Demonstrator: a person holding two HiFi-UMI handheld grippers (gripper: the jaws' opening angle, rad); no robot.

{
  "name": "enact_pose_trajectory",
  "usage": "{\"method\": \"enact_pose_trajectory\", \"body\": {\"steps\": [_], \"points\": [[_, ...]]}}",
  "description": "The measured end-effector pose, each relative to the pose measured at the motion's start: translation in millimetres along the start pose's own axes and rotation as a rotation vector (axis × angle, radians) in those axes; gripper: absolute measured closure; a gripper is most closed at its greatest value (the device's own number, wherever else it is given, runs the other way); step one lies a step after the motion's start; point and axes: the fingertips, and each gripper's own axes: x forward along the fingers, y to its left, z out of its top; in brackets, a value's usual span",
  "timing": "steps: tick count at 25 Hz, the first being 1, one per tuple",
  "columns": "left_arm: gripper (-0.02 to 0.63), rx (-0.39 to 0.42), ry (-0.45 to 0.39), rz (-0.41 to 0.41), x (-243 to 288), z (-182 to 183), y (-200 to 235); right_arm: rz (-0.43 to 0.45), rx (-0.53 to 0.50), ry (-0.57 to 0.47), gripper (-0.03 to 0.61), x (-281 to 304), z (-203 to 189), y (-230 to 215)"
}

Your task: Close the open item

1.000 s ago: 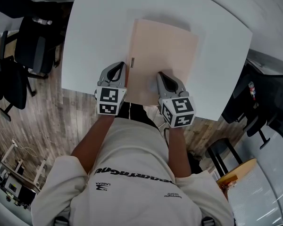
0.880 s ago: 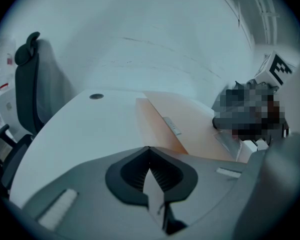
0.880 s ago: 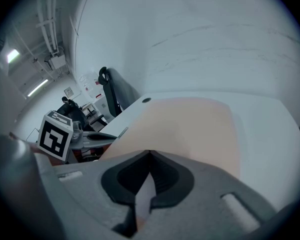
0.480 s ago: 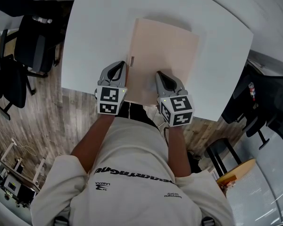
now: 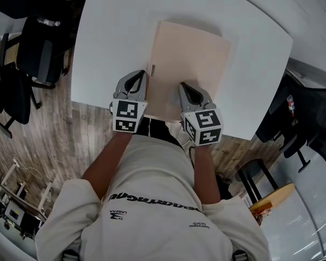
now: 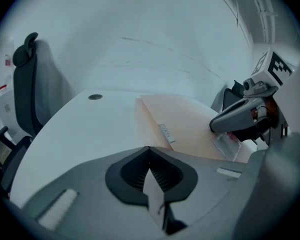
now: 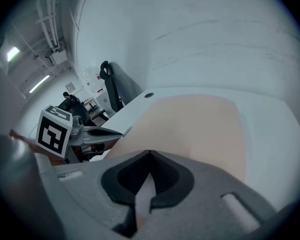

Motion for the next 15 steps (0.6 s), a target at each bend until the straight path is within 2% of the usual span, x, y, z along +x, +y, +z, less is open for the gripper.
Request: {"method": "enact_pose_trajectory", "body": {"steps": [15], "points": [[0.615,0.007,0.0,-0.004,1.8,0.7,1.1,0.01,-0.005,0.021,0.58,7.8,-2.3,2.7]]}}
